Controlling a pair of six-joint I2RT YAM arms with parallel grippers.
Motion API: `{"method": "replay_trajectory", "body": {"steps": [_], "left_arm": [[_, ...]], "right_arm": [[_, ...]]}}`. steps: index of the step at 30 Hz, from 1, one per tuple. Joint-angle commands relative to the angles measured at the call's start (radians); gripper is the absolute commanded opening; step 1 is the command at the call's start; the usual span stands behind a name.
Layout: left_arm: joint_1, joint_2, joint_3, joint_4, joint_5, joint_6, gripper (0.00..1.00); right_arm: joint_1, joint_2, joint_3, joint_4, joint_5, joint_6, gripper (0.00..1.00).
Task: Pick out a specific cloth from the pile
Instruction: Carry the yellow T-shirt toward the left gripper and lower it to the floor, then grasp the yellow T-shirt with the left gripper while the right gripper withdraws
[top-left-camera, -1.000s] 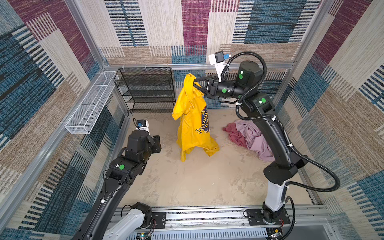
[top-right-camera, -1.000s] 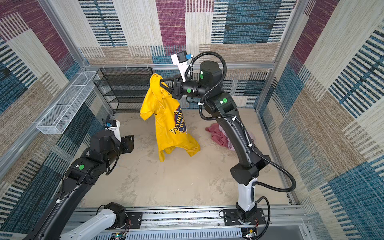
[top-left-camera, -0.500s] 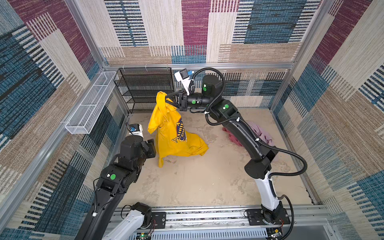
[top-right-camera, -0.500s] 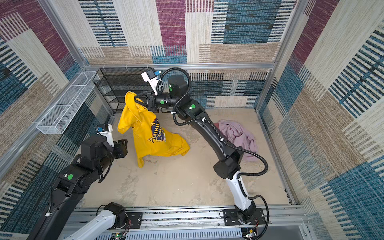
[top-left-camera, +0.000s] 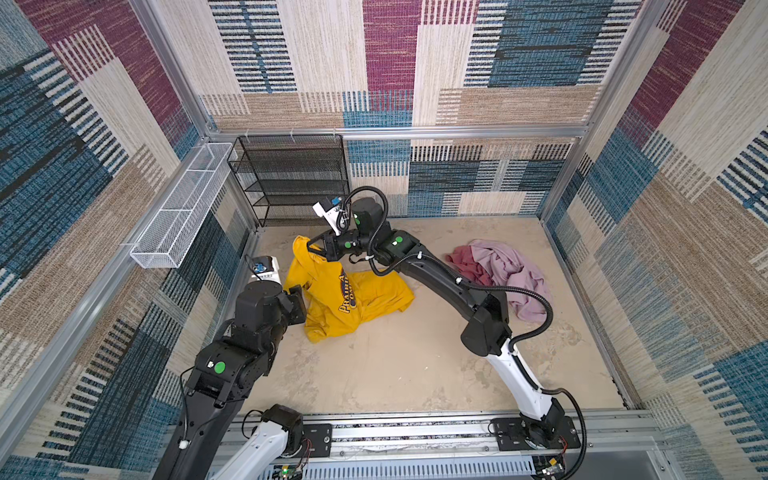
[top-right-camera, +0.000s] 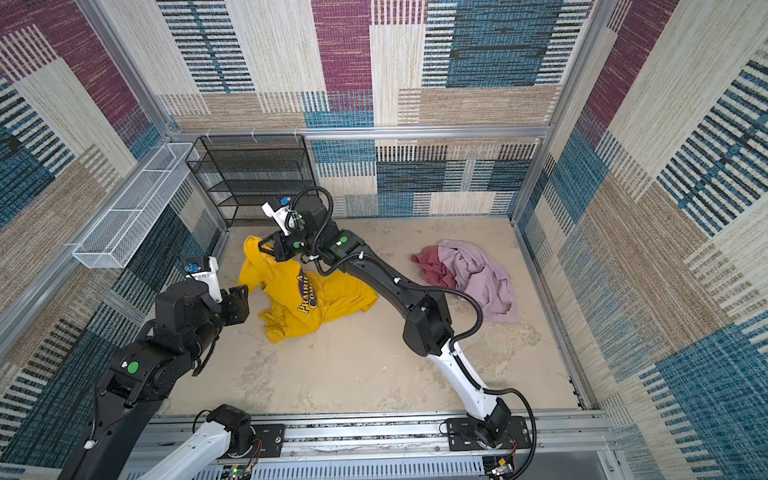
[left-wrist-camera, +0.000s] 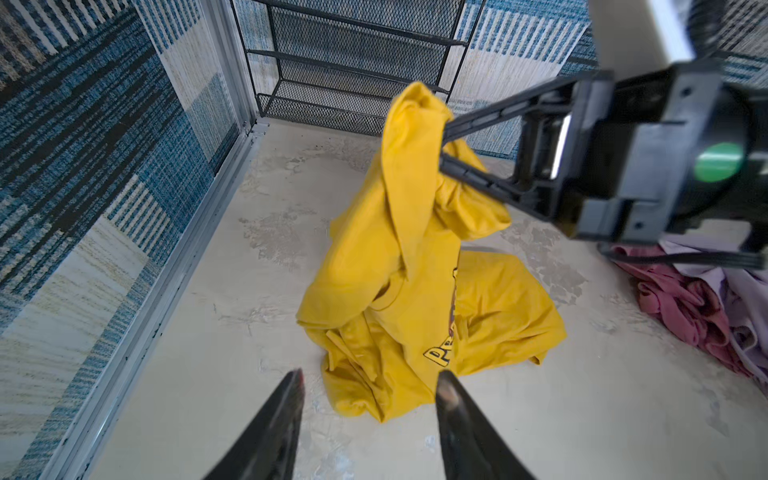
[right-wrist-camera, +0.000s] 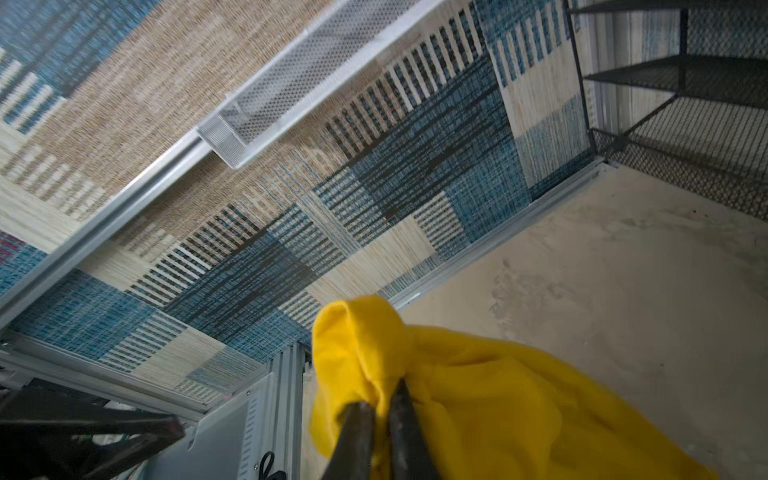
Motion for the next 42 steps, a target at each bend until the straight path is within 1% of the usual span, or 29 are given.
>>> {"method": "replay_trajectory", "body": {"steps": [1,2,3,4,5,7,9,10,12,15,22,28,32,35,37,39,42], "left_arm": [[0.000,0.008,-0.010,-0.002,0.011,0.002,0.53],[0.000,0.014,-0.013,0.000,0.018,0.001,0.53],[0.000,0.016,-0.017,0.004,0.023,-0.001,0.53],[0.000,0.019,-0.022,0.009,0.026,-0.004,0.53],[0.000,0.022,-0.027,0.015,0.029,-0.006,0.53],[0.000,0.028,-0.039,0.024,0.041,-0.015,0.52],[0.000,0.033,-0.061,0.044,0.047,-0.023,0.52],[0.000,0.037,-0.075,0.055,0.047,-0.028,0.52],[0.000,0.051,-0.094,0.071,0.031,-0.037,0.52],[0.000,0.086,-0.112,0.091,0.032,-0.039,0.51],[0.000,0.133,-0.136,0.154,0.085,-0.054,0.50],[0.000,0.172,-0.146,0.167,0.119,-0.067,0.50],[0.000,0.202,-0.169,0.204,0.179,-0.073,0.50],[-0.002,0.245,-0.170,0.234,0.251,-0.080,0.51],[-0.012,0.287,-0.165,0.258,0.303,-0.083,0.51],[-0.028,0.335,-0.152,0.270,0.337,-0.089,0.52],[-0.067,0.411,-0.125,0.288,0.356,-0.100,0.53]], "right_arm": [[0.005,0.013,-0.072,0.062,0.101,-0.012,0.01],[0.008,0.015,-0.107,0.076,0.134,-0.014,0.02],[0.010,0.018,-0.133,0.087,0.151,-0.017,0.05],[0.012,0.025,-0.158,0.097,0.170,-0.023,0.13],[0.014,0.033,-0.175,0.099,0.195,-0.028,0.18],[0.017,0.052,-0.205,0.097,0.231,-0.040,0.21],[0.022,0.064,-0.235,0.102,0.263,-0.046,0.27],[0.021,0.064,-0.255,0.107,0.283,-0.042,0.31],[0.022,0.046,-0.306,0.122,0.320,-0.030,0.47],[0.022,-0.018,-0.434,0.194,0.332,-0.024,0.55],[0.022,-0.191,-0.655,0.294,0.392,-0.032,0.58],[0.021,-0.348,-0.830,0.374,0.438,-0.035,0.62],[0.005,-0.436,-0.925,0.400,0.458,-0.023,0.63],[-0.027,-0.519,-1.016,0.416,0.464,-0.002,0.63],[-0.066,-0.594,-1.106,0.438,0.460,0.022,0.63],[-0.107,-0.674,-1.191,0.453,0.462,0.038,0.64],[-0.158,-0.794,-1.309,0.450,0.511,0.037,0.66]]}}
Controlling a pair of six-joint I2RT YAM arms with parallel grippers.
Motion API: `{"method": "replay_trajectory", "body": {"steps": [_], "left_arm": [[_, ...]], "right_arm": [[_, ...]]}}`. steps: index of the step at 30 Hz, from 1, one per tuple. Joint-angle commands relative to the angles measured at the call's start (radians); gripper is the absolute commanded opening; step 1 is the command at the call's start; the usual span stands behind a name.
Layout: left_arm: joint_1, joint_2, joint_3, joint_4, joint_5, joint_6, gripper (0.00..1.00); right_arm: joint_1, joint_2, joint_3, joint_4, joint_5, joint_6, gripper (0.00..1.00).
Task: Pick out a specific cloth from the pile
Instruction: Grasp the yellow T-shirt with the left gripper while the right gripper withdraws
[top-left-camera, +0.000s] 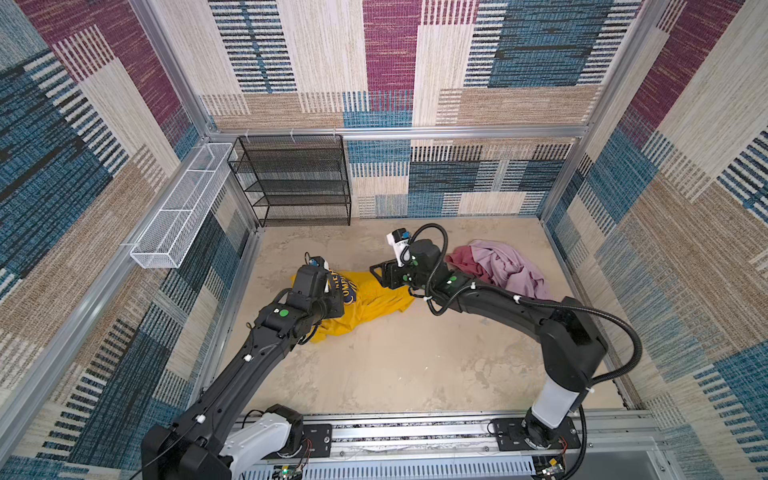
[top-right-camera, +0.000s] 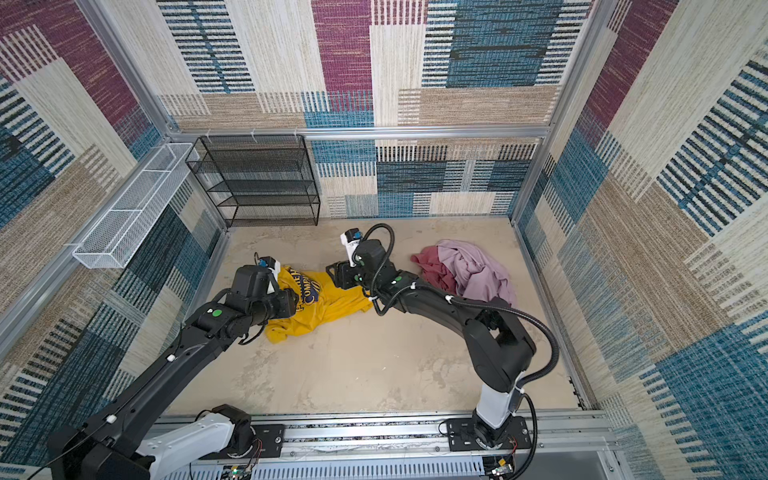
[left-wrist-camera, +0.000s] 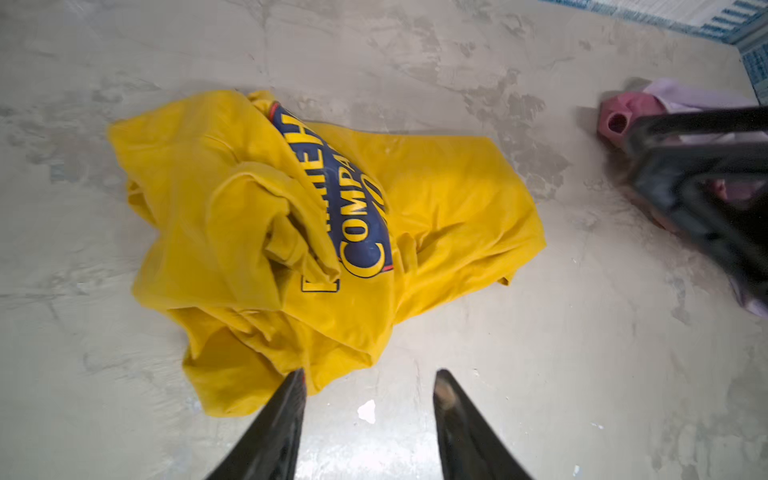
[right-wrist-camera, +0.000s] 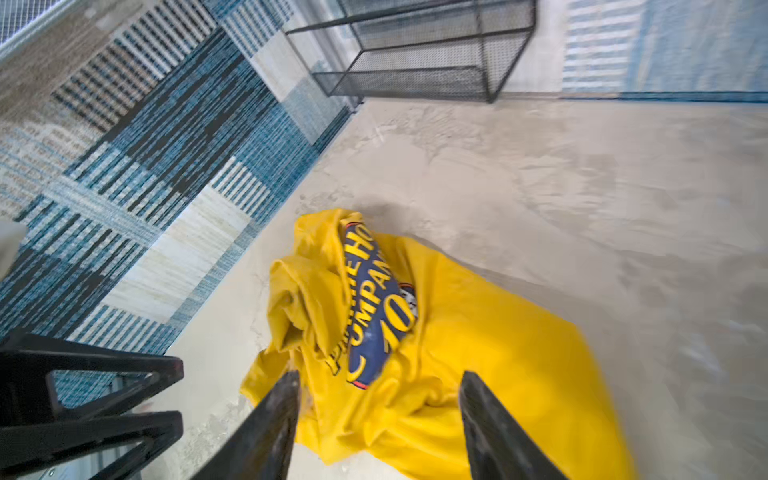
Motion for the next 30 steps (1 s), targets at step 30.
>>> {"method": "replay_trajectory", "body": {"steps": [30], "left_arm": [[-0.240,0.923,0.626,-0.021,-0.020,0.045,0.58]], "right_arm": [[-0.203,-0.482,-0.483,0.068,0.115,0.065,0.74]]}}
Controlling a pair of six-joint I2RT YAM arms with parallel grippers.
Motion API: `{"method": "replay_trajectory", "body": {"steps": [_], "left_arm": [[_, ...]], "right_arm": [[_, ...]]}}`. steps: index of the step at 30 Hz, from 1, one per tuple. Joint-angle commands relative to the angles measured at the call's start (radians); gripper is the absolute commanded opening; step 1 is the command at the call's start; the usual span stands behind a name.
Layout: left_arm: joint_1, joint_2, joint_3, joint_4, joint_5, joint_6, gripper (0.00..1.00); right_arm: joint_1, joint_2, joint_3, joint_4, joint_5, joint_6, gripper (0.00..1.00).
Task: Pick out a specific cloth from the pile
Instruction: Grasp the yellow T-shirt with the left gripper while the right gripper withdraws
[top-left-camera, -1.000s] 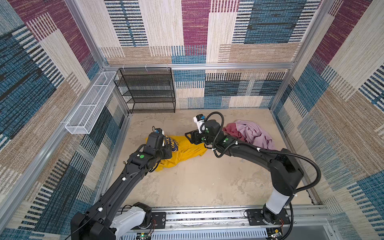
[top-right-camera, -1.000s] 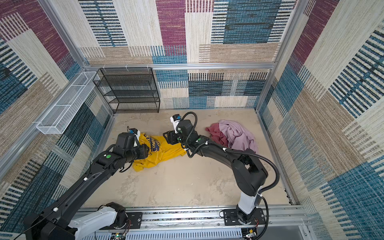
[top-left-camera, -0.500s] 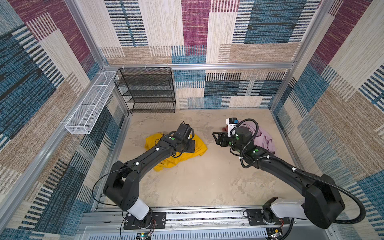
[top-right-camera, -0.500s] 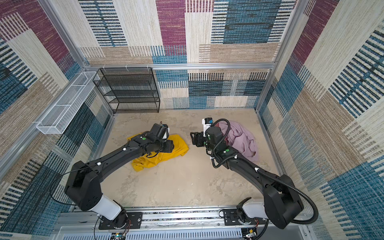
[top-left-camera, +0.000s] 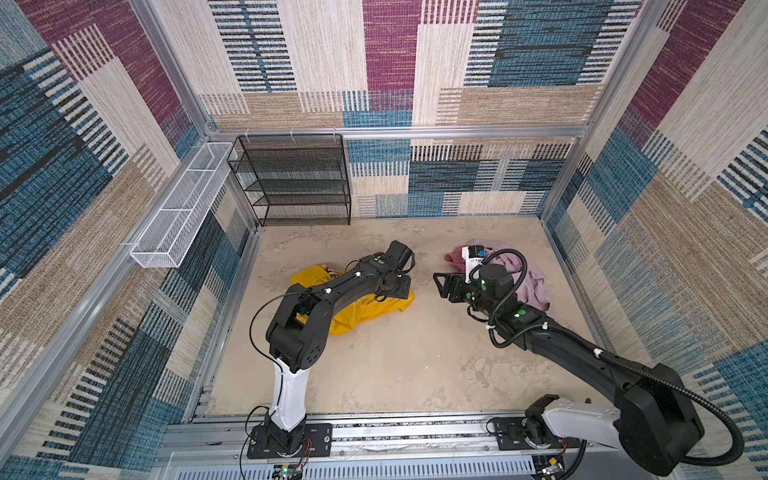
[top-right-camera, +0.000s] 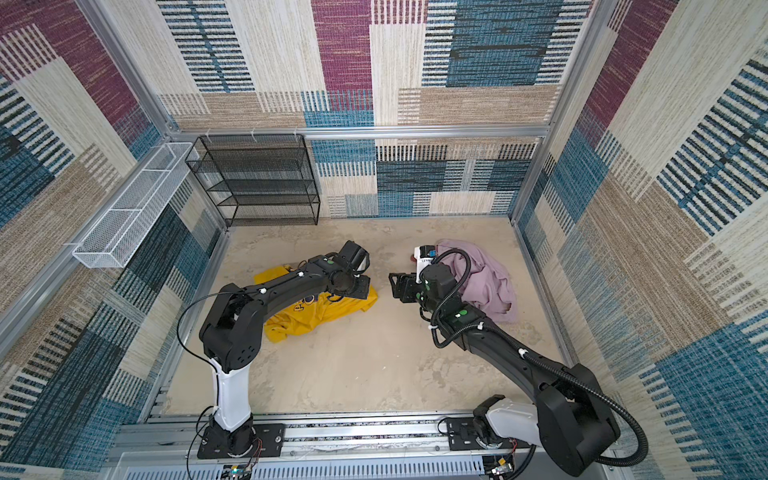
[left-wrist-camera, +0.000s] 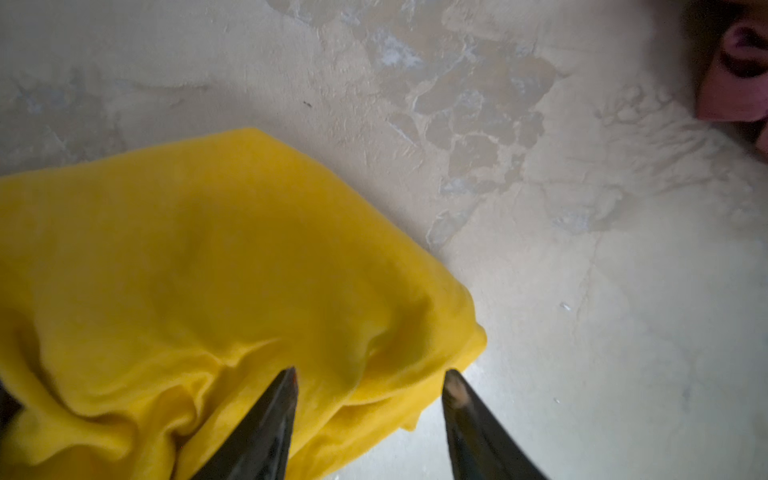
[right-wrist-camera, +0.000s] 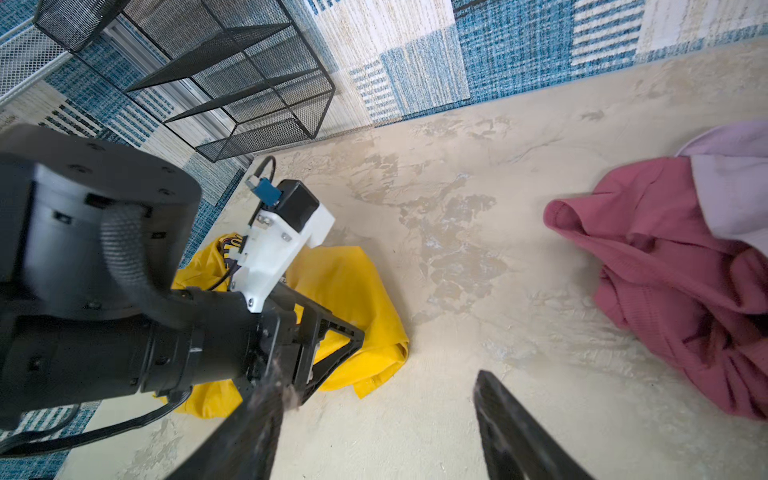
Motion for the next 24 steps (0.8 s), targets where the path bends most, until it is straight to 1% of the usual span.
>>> {"method": "replay_trajectory", "body": {"steps": [1,6,7,9,10,14,15,24], "left_arm": [[0.000,0.038,0.033,-0.028,-0.014,0.023,0.59],[-0.002,0.089,0.059,-0.030,-0.021,0.022,0.57],[-0.002,0.096,0.062,-0.029,-0.027,0.023,0.56],[-0.002,0.105,0.064,-0.032,-0.040,0.025,0.50],[-0.002,0.108,0.063,-0.032,-0.045,0.028,0.43],[-0.001,0.103,0.062,-0.031,-0.062,0.030,0.06],[-0.001,0.099,0.061,-0.030,-0.063,0.030,0.00],[-0.002,0.018,0.036,-0.012,-0.057,0.022,0.00]], "right_arm": [[-0.003,-0.007,0.007,0.034,0.013,-0.008,0.74],[-0.015,-0.007,0.018,0.038,0.000,-0.014,0.75],[-0.016,-0.005,0.020,0.038,0.000,-0.014,0.75],[-0.019,-0.002,0.021,0.039,0.000,-0.013,0.75],[-0.020,0.000,0.020,0.040,-0.001,-0.013,0.75],[-0.022,0.007,0.013,0.045,-0.006,-0.010,0.75],[-0.024,0.009,0.012,0.046,-0.006,-0.008,0.75],[-0.026,0.001,0.011,0.040,-0.008,-0.004,0.75]]}}
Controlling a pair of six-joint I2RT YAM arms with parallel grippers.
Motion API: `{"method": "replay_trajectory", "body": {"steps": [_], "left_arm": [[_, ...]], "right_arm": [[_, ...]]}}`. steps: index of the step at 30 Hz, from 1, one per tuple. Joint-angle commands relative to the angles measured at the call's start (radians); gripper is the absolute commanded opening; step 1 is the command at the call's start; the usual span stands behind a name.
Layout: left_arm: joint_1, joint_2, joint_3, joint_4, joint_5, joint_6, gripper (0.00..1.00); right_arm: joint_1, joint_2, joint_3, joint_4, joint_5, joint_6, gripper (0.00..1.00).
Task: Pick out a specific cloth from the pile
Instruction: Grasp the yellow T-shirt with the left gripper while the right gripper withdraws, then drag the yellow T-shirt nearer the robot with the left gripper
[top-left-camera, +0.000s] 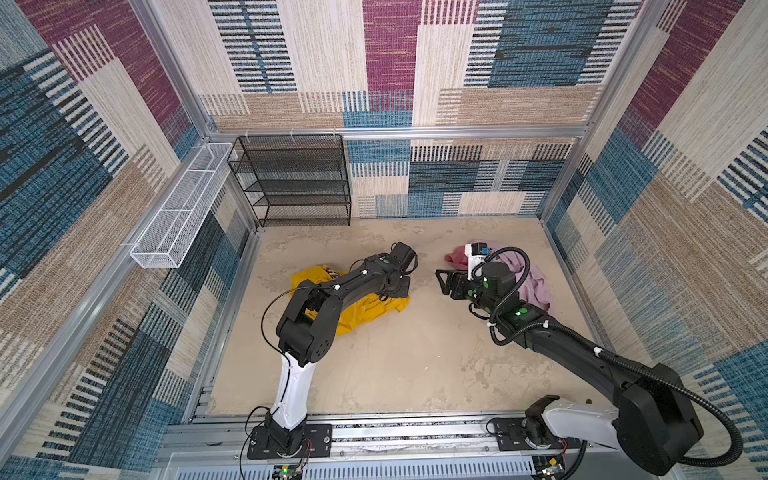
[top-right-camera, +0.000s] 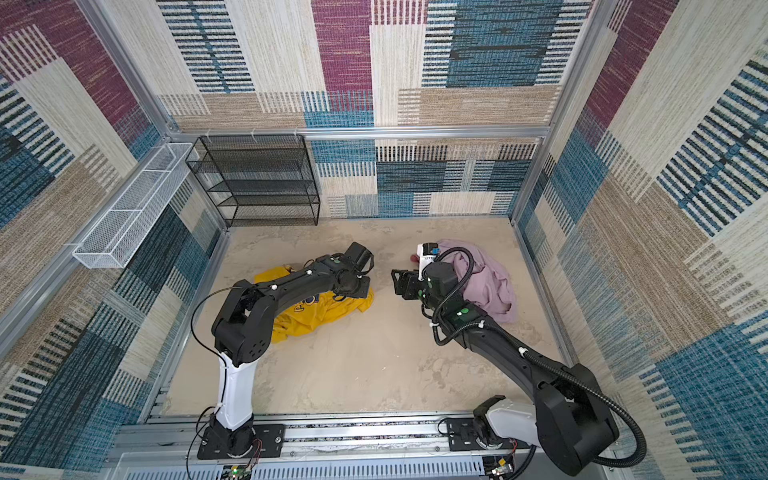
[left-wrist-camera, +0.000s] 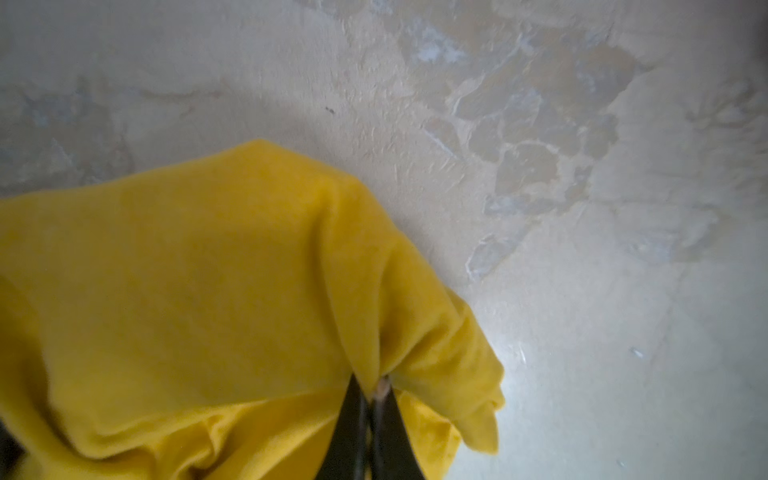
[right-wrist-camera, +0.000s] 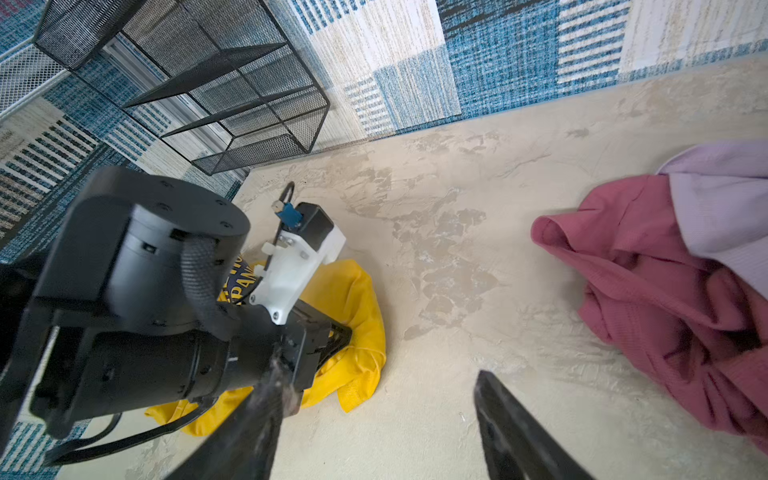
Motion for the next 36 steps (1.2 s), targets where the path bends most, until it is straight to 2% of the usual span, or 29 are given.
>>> {"method": "replay_trajectory", "body": {"steps": [1,13,22,31,36], "left_arm": [[-0.001,-0.047,-0.010,0.015,0.000,0.012,0.00],[0.001,-0.305,-0.130,0.121,-0.038,0.013,0.00],[0.012,-0.481,-0.205,0.118,-0.139,0.035,0.00],[0.072,-0.673,-0.338,0.123,-0.199,0.024,0.00],[0.141,-0.764,-0.393,0.099,-0.187,0.007,0.00]], "right_arm": [[-0.001,-0.011,0.001,0.026,-0.004,0.005,0.75],[0.000,-0.050,0.002,0.012,-0.010,0.027,0.75],[0.000,-0.060,0.007,0.010,-0.036,0.043,0.75],[-0.001,-0.036,0.033,0.016,-0.059,0.048,0.75],[0.000,-0.026,0.045,0.024,-0.088,0.054,0.75]]}}
